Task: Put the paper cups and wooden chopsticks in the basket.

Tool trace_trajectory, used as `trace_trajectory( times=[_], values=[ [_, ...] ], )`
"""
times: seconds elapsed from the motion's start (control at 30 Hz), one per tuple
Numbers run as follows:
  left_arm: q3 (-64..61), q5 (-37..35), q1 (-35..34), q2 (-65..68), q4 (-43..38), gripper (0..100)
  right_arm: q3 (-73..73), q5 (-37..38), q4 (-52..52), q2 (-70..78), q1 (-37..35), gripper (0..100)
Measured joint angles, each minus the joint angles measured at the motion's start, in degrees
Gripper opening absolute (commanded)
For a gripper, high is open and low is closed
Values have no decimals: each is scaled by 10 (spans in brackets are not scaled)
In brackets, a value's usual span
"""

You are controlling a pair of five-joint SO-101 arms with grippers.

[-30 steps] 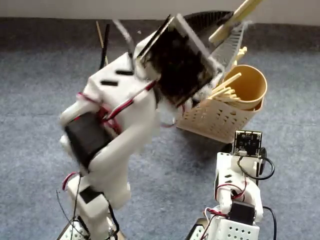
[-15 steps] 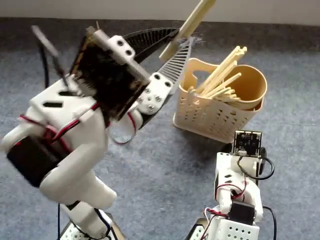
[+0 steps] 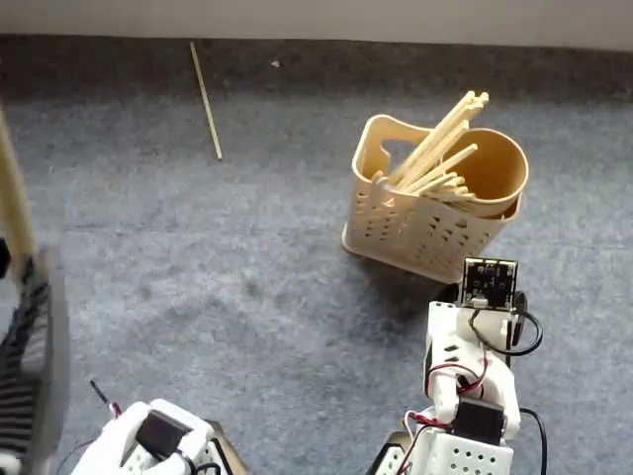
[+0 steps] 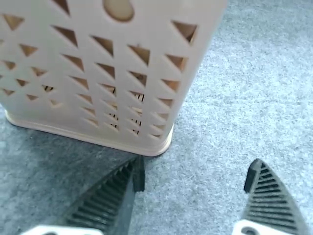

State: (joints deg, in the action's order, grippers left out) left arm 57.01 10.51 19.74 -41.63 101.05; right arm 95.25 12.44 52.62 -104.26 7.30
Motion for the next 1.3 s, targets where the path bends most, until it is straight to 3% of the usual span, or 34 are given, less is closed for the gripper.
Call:
trace_trajectory(
  times=[0.13,0.3,0.4,0.53,0.9,1.1,1.3],
  values=[
    [-312,0,-1,-142,-118,5,0,0,0,0,0,321],
    [-707,-17,0,-172,-424,6,0,0,0,0,0,321],
    [-830,-34,6,-119,-607,6,0,-20,-4,0,18,321],
    [-810,-62,27,-15,-695,6,0,-54,-27,0,63,321],
    [-589,-100,99,288,-708,6,0,-57,-27,0,72,321],
    [-575,-99,145,331,-716,5,0,-57,-27,0,72,321],
    [-661,-76,151,331,-805,5,0,-57,-27,0,72,321]
  ],
)
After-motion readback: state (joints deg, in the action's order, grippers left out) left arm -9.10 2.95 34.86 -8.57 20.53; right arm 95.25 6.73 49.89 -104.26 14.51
